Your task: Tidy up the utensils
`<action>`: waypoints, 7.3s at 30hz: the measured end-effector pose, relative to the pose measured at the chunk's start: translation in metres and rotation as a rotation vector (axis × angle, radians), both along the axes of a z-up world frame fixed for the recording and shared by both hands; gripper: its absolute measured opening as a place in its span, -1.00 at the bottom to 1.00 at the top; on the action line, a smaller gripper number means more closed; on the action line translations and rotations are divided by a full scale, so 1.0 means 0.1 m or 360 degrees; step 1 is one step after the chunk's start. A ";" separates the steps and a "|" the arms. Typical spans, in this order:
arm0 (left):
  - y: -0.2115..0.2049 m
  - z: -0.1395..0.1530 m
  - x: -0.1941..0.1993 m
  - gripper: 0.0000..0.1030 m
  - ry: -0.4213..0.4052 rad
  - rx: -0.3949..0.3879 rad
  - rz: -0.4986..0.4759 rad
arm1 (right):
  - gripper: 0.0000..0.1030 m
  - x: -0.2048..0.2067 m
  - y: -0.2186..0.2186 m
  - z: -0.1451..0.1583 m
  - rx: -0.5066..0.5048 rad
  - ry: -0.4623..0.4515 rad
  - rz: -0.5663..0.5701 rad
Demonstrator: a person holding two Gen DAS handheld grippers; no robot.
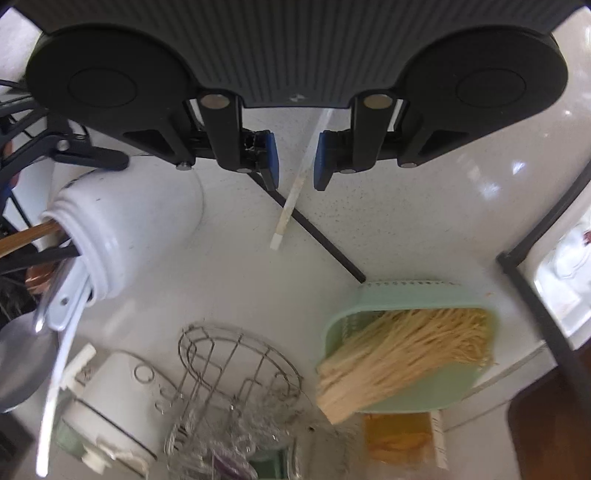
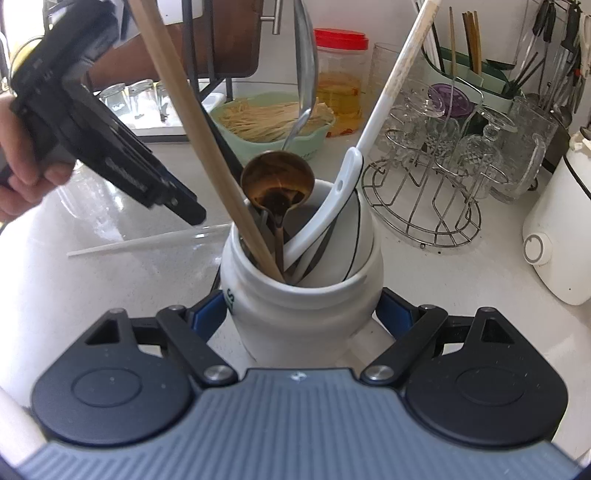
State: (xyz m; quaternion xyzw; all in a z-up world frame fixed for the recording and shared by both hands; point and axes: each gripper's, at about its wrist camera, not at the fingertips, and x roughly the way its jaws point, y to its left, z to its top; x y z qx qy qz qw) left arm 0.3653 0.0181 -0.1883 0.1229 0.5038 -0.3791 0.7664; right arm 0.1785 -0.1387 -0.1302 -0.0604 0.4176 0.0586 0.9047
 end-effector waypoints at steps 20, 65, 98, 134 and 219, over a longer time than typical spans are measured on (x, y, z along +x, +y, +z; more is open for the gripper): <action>-0.27 -0.21 0.16 -0.81 -0.0045 0.0074 -0.0178 | 0.74 0.01 0.09 0.01 -0.0019 0.0008 -0.0102; 0.32 1.04 -1.35 -0.86 -0.0290 -0.0307 0.1175 | 0.69 -0.05 -0.09 -0.01 -0.0030 -0.0037 0.0322; -0.05 3.03 -1.78 -0.86 -0.0833 -0.0525 0.1014 | 0.67 -0.07 -0.16 -0.03 0.0034 -0.0068 0.0363; -0.92 2.32 -1.26 -0.86 -0.0478 -0.0261 0.0695 | 0.67 -0.07 -0.22 -0.04 0.0095 -0.0074 0.0375; -0.15 0.07 -0.27 0.06 0.0019 -0.0265 0.1142 | 0.64 -0.08 -0.15 0.23 0.0122 -0.0158 0.0237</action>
